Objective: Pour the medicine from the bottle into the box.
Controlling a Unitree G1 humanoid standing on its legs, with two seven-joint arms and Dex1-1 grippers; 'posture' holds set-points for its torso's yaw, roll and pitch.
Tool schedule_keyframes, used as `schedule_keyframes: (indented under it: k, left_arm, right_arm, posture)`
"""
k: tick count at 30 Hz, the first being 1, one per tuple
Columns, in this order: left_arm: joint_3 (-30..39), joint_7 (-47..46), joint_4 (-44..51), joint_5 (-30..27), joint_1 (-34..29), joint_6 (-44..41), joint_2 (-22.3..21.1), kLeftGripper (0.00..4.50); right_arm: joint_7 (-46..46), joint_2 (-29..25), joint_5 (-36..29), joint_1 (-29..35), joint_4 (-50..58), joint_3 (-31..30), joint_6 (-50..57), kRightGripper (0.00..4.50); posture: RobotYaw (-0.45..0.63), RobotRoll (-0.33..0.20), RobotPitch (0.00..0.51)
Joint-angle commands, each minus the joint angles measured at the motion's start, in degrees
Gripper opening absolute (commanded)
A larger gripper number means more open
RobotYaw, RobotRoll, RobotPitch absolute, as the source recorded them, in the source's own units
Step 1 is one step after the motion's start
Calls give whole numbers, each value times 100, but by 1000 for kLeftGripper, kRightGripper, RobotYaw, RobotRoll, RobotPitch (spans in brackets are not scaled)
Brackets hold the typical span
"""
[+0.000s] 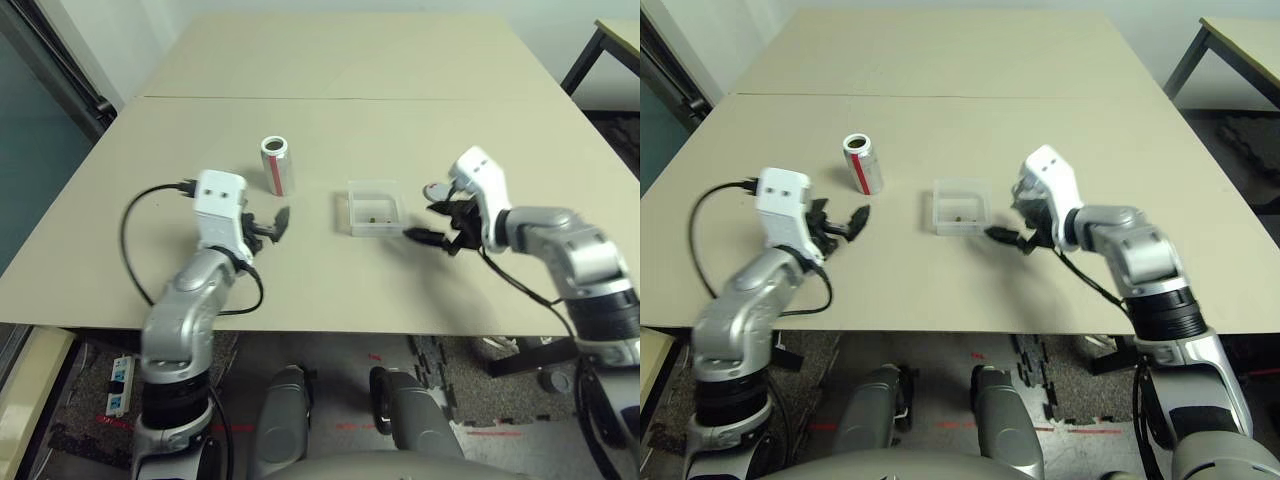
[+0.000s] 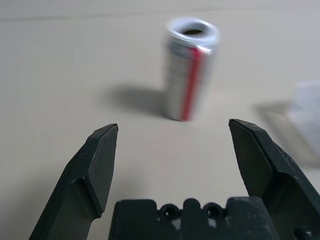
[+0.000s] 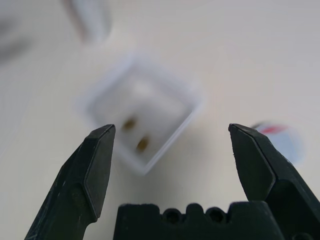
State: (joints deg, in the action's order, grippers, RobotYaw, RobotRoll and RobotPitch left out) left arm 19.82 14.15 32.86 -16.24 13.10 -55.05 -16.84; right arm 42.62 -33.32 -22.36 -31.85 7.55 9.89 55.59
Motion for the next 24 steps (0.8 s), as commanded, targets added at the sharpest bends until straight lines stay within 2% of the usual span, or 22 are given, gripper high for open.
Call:
schedule_keyframes:
  k: [1,3,7,12,21,24]
  left_arm:
    - [571,114,-385,-277,228,50,-305,4448]
    - [798,226,-959,-323,411,296,-562,4448]
    - [795,673,-2383,-305,787,1104,-1065,4448]
    - [505,1208,-4062,-134,1253,2213,-1425,4448]
    - [18,1437,-6598,231,2176,3981,-1464,4448]
    - [-69,1450,-7120,329,2285,4446,-1455,4448]
  right_arm:
    - [-629,124,-99,116,40,585,115,4500]
    - [-1093,228,96,259,-125,775,-103,4500]
    - [-2093,616,395,251,-985,1274,-1066,4500]
    - [-2384,601,768,240,-2204,1282,-2799,4500]
    - [-2803,471,898,126,-4086,1449,-4549,4500]
    - [-2795,451,903,110,-4490,1402,-4925,4500]
  posture:
    - [175,0,144]
    - [170,0,140]
    - [153,0,135]
    - [139,0,135]
    - [102,0,144]
    - [77,0,146]
